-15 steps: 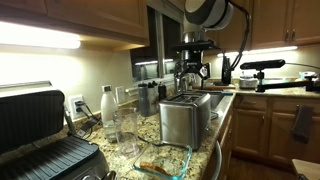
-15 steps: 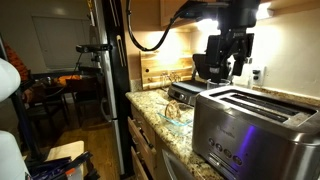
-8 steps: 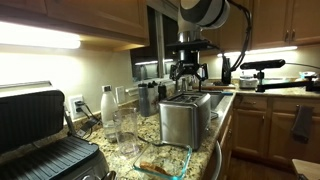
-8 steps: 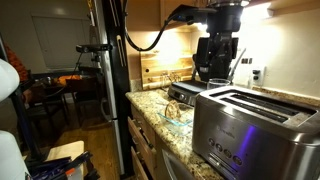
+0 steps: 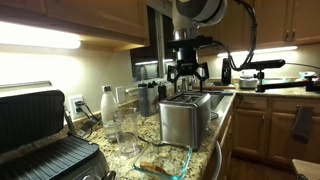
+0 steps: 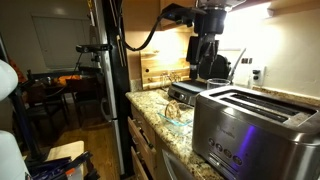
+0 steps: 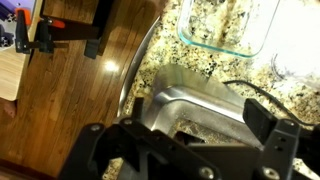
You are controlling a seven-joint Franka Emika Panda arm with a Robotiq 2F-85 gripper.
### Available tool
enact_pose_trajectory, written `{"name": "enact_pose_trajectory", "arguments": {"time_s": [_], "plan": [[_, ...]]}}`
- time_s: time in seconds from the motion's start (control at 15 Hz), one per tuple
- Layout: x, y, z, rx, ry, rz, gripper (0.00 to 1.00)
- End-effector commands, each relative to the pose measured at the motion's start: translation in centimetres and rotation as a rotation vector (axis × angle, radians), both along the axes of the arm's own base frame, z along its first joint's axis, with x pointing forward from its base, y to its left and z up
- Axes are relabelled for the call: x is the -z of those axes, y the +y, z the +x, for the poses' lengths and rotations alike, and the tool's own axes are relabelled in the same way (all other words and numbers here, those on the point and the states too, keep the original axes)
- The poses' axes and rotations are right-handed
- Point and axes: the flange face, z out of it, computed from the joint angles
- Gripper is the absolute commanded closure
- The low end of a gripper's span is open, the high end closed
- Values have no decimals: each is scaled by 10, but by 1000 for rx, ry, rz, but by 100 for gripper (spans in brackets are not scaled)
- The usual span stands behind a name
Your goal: Put the slices of bread in the toaster
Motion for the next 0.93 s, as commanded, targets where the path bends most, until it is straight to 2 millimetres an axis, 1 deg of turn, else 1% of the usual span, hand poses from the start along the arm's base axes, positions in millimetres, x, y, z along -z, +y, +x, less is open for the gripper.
{"name": "enact_pose_trajectory", "arguments": {"time_s": [0.0,0.2,0.33,0.6,0.73,0.87], "plan": [[-14,17,-12,-150,15,11,0],[-16,29,-14,-312,58,16,0],[-15,32,-16,-414,94,22,0],[-7,29,-24,-567,147,48,0],[-3,27,-25,-643,154,68,0],[2,29,-22,-712,167,81,0]]}}
